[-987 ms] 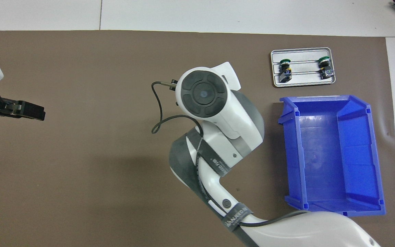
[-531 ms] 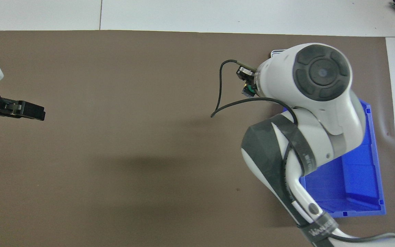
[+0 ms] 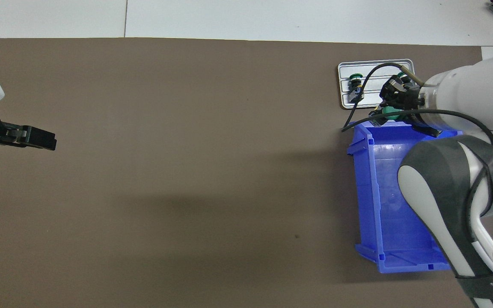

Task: Place and press button with both arms
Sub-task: 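Carry the green button over the blue bin with the right gripper, then lower the button into the blue bin and open the right gripper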

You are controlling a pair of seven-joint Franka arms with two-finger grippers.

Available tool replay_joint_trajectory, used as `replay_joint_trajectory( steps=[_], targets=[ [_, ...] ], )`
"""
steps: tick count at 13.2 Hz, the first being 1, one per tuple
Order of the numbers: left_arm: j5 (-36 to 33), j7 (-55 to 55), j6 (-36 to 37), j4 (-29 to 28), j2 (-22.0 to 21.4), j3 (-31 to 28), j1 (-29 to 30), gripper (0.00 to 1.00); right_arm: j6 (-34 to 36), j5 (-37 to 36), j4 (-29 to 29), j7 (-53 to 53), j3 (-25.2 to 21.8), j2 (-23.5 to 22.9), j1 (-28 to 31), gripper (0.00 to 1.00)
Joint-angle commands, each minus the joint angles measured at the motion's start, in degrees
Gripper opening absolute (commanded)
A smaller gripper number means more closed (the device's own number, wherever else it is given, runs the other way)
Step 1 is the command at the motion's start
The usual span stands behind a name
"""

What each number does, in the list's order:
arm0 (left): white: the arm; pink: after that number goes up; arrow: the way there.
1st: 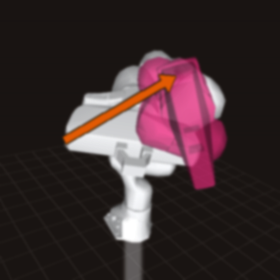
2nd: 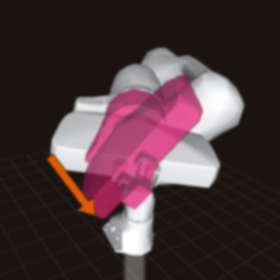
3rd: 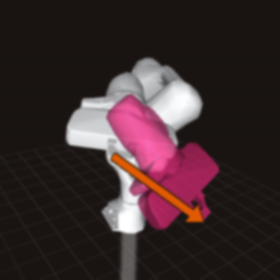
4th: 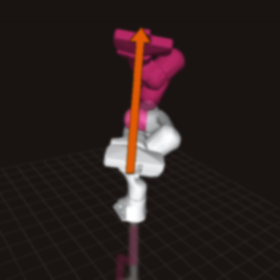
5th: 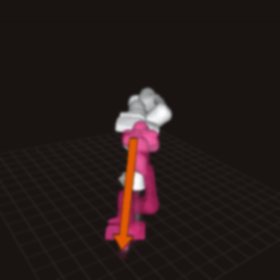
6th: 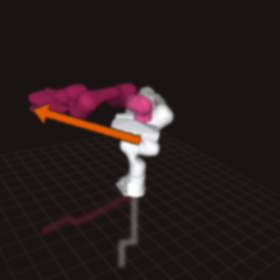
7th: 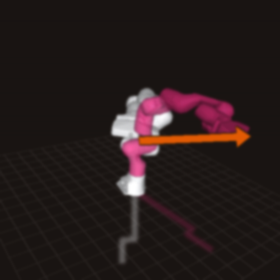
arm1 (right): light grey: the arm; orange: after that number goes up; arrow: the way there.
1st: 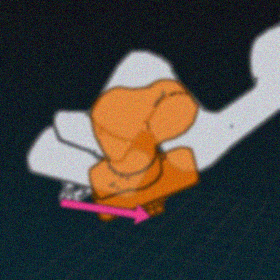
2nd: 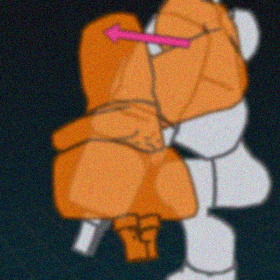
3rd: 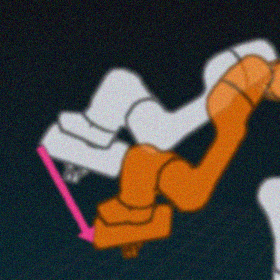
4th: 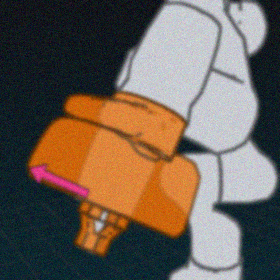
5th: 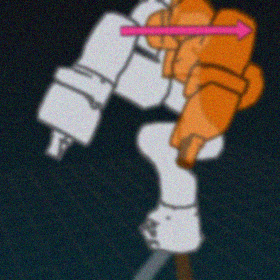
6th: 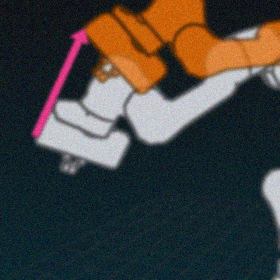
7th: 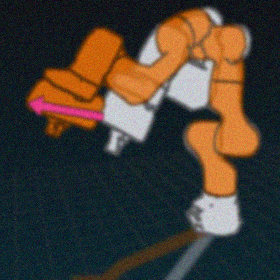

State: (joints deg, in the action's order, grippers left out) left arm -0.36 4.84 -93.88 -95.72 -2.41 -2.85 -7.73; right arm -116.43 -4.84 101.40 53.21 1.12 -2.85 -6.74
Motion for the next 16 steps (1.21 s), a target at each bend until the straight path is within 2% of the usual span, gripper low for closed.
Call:
replay_joint_trajectory(
  steps=[1, 4, 7, 9, 12, 16],
  targets=[
    [0.62, -0.18, 0.19, -1.67, -1.63, 0.22, 0.53, 1.0, -1.17, 1.23, 6.34, -10.97, 0.81, 3.55, 3.82, 0.0],
    [0.71, -0.18, 0.19, -1.67, -1.63, 0.22, 0.53, 1.0, -0.65, 1.32, 7.32, -31.17, 0.73, 3.56, 6.12, 0.0],
    [0.62, -0.18, 0.19, -1.67, -1.63, 0.22, 0.53, 1.0, -1.52, 1.32, 10.21, -44.98, 0.73, 3.21, 8.23, 0.0],
    [0.71, -0.18, 0.19, -1.67, -1.63, 0.22, 0.53, 1.0, -3.53, 1.32, 12.84, -50.55, 0.73, 3.03, 8.32, 0.0],
    [0.71, -0.18, 0.19, -1.67, -1.63, 0.22, 0.53, 1.0, -11.6, 2.37, 17.77, -57.23, 0.73, 1.72, 8.93, 0.0],
    [0.71, -0.18, 0.19, -1.67, -1.63, 0.22, 0.53, 1.0, -17.59, 4.75, 17.95, -63.66, 0.73, -3.38, 9.99, 0.0]
  ],
)
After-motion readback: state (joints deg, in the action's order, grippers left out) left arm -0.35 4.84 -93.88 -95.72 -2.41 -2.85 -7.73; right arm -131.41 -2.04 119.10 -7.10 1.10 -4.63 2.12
